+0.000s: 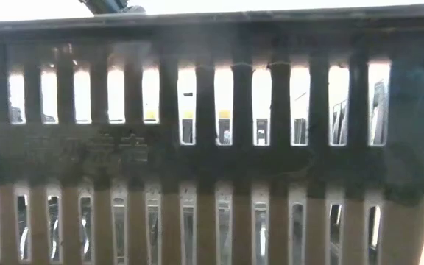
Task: Stack baskets on shelf by color
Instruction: Put the top right green bin on the shelf
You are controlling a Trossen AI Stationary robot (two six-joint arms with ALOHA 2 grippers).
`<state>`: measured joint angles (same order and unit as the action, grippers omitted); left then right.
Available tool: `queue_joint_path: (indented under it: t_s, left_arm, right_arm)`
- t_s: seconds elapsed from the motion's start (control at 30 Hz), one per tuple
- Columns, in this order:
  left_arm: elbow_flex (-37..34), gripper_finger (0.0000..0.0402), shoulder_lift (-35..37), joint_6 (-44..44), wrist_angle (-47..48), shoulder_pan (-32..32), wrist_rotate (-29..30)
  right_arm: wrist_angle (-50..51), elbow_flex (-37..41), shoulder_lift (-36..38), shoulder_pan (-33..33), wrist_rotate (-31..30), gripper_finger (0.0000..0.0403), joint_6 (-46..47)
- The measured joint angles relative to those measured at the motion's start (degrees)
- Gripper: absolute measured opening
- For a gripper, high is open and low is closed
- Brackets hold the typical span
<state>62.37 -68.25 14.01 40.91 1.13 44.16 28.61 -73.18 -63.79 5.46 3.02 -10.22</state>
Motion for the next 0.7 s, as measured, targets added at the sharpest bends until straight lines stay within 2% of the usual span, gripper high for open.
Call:
queue_joint_path:
  t_s: [0.1, 0.3, 0.4, 0.47, 0.7]
  left_arm:
    - [0.0, 0.031, 0.0, 0.7, 0.0, -0.8, 0.0]
    - [0.0, 0.031, 0.0, 1.2, -1.3, -1.3, 0.0]
    - [0.0, 0.031, 0.0, 1.5, -2.1, -1.2, 0.0]
    - [0.0, 0.031, 0.0, 1.6, -2.1, -1.2, 0.0]
    - [0.0, 0.031, 0.0, 0.6, -3.8, 0.9, 0.0]
  right_arm:
    - [-12.4, 11.8, 7.5, -3.5, 1.7, 0.001, -1.1]
    - [-37.3, 34.8, 15.5, -5.6, 14.6, 0.0008, -3.9]
    - [-51.7, 42.4, 17.3, -5.6, 14.7, 0.0004, -5.3]
    - [-52.6, 44.8, 18.2, -5.2, 11.6, 0.0001, -3.3]
    - [-42.7, 45.0, 18.8, -4.9, -9.0, 0.0001, 2.1]
